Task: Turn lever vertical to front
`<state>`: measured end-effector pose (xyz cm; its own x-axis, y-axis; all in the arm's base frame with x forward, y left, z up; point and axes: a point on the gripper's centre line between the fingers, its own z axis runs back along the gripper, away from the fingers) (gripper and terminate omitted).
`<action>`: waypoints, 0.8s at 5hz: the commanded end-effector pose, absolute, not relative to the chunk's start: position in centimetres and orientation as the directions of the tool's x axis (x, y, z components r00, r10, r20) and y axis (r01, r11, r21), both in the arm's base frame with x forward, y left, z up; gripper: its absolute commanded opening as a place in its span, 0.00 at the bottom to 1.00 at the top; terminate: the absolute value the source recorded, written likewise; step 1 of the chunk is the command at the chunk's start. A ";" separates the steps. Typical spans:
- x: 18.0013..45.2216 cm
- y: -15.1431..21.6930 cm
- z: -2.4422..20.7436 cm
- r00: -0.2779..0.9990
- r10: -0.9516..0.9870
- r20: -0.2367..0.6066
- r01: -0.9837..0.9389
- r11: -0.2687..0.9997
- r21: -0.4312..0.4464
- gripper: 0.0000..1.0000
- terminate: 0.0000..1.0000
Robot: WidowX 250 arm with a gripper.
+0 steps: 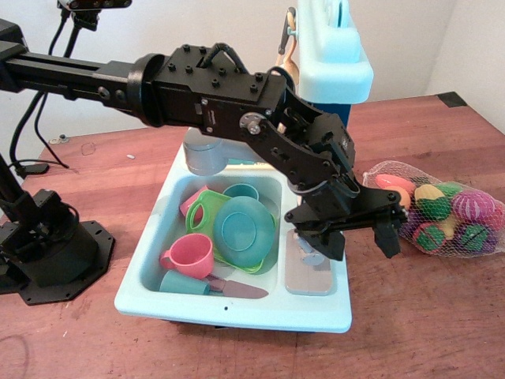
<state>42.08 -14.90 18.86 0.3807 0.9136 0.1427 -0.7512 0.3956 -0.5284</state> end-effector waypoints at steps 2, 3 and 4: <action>40.9 -14.3 19.3 0.433 0.892 0.133 -0.741 0.436 -0.510 1.00 0.00; 40.7 -14.1 18.1 0.445 0.887 0.127 -0.742 0.444 -0.502 1.00 0.00; 39.3 -14.3 16.5 0.441 0.891 0.103 -0.748 0.429 -0.506 1.00 0.00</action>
<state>38.65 -15.30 14.76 0.4588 0.8841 0.0882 -0.7541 0.4400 -0.4876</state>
